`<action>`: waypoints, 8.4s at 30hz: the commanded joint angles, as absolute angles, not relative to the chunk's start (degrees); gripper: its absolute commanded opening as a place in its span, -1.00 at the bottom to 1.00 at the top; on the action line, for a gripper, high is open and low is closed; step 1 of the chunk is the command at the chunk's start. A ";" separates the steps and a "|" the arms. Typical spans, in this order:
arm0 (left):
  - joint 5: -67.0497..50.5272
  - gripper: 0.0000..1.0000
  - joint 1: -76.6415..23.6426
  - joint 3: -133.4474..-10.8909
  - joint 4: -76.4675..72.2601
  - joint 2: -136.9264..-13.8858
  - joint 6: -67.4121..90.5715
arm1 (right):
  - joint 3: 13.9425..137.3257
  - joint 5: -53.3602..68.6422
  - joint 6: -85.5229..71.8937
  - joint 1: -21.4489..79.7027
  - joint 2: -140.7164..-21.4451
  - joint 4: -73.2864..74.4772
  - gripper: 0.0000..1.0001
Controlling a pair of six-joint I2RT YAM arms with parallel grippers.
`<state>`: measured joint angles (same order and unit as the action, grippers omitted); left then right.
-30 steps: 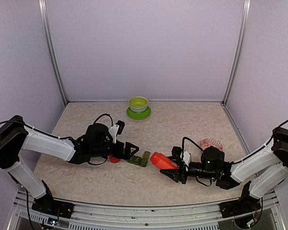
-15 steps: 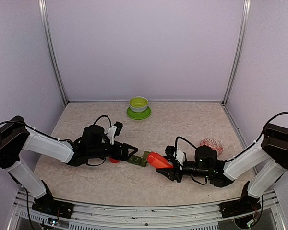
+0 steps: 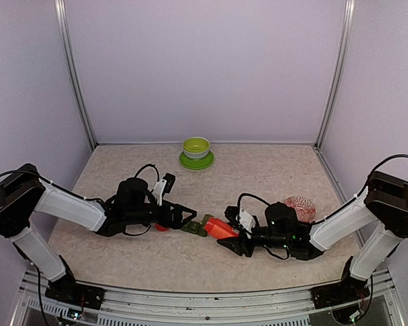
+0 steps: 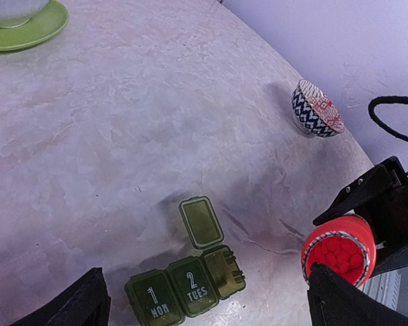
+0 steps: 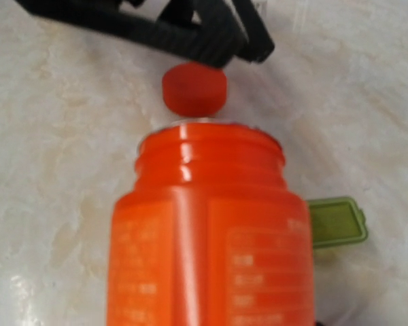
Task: Sort the pills into containers
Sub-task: Pour the pill into the compartment of the pill container.
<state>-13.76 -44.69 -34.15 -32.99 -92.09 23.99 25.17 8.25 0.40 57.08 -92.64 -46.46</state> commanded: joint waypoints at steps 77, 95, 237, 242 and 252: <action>-15.34 0.96 -49.04 -38.22 -28.45 -95.60 15.47 | 38.35 6.93 0.44 56.13 -94.42 -22.58 -0.90; -14.30 0.95 -49.39 -39.18 -27.33 -96.93 15.30 | 40.04 6.17 1.05 56.08 -94.22 -19.21 -0.90; -7.40 0.95 -50.10 -41.84 -22.65 -99.16 14.77 | 61.38 5.16 5.25 57.61 -99.07 14.75 -0.90; -7.38 0.96 -50.10 -41.84 -22.68 -99.29 14.74 | 62.26 4.94 5.49 57.58 -99.48 16.01 -0.90; -7.15 0.95 -50.10 -41.84 -22.55 -99.28 14.66 | 64.00 5.62 5.86 57.60 -100.66 17.94 -0.90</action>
